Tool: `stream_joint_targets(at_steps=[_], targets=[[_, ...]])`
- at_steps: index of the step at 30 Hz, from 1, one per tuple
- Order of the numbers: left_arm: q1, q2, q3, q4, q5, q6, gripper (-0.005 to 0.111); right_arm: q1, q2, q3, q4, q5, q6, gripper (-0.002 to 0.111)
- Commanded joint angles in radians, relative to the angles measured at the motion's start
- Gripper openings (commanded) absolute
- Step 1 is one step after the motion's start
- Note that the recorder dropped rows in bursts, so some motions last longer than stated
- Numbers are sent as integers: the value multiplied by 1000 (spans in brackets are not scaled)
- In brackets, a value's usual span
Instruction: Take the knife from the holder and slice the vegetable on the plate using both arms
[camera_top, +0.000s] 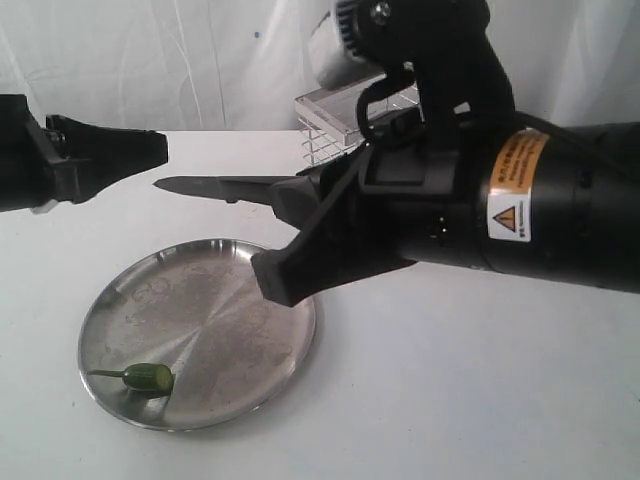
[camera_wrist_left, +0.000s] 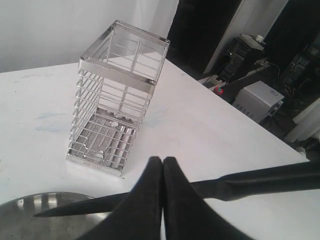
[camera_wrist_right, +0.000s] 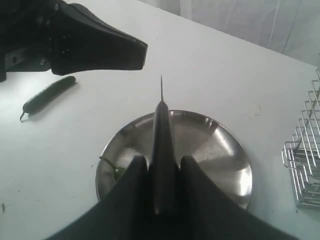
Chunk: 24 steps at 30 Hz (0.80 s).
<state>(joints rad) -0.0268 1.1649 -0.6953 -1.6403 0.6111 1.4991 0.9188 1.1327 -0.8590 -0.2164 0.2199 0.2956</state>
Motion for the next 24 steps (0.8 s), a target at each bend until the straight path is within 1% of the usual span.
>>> stream_joint_targets(at_steps=[1, 5, 8, 9, 10, 12, 13, 14, 15, 17, 19, 20, 21, 22, 23, 24], targets=[[-8, -41, -4, 71, 34, -58, 0, 0, -1, 71, -1, -137, 29, 0], [-8, -77, -4, 136, 38, -93, 0, 0, 9, 145, -1, -220, 71, 0], [-8, -94, -4, 181, 29, -93, 0, 0, 22, 214, -1, -320, 71, 0], [-8, -97, -4, 216, 31, -93, 0, 0, 25, 231, -1, -351, 71, 0], [-8, -99, -4, 262, 41, -90, 0, 0, 27, 247, -1, -382, 71, 0], [-8, -99, -4, 453, 87, -95, 0, -2, 32, 264, 20, -399, 58, 0], [-8, -99, -2, 543, 113, -129, 0, -2, 35, 266, 46, -401, 37, 0], [-9, -94, 1, 603, 120, -184, 3, -2, 34, 266, 70, -404, 2, 0], [-9, -92, 5, 667, 121, -232, 7, -2, 34, 266, 88, -414, -27, 0], [-9, -87, 18, 787, 130, -275, 21, -2, 34, 266, 123, -452, -62, 0], [-9, -86, 39, 851, 126, -274, 38, -12, 34, 262, 179, -459, -80, 0], [-9, -81, 51, 880, 115, -266, 50, -21, 34, 255, 216, -454, -80, 0], [-14, -78, 63, 893, 107, -260, 57, -29, 37, 252, 247, -450, -80, 0], [-24, -70, 73, 904, 86, -242, 64, -35, 37, 252, 275, -454, -83, 0], [-36, -60, 83, 912, 63, -218, 67, -43, 37, 252, 278, -461, -83, 0], [-48, -47, 90, 922, 36, -188, 67, -45, 37, 252, 278, -468, -83, 0]])
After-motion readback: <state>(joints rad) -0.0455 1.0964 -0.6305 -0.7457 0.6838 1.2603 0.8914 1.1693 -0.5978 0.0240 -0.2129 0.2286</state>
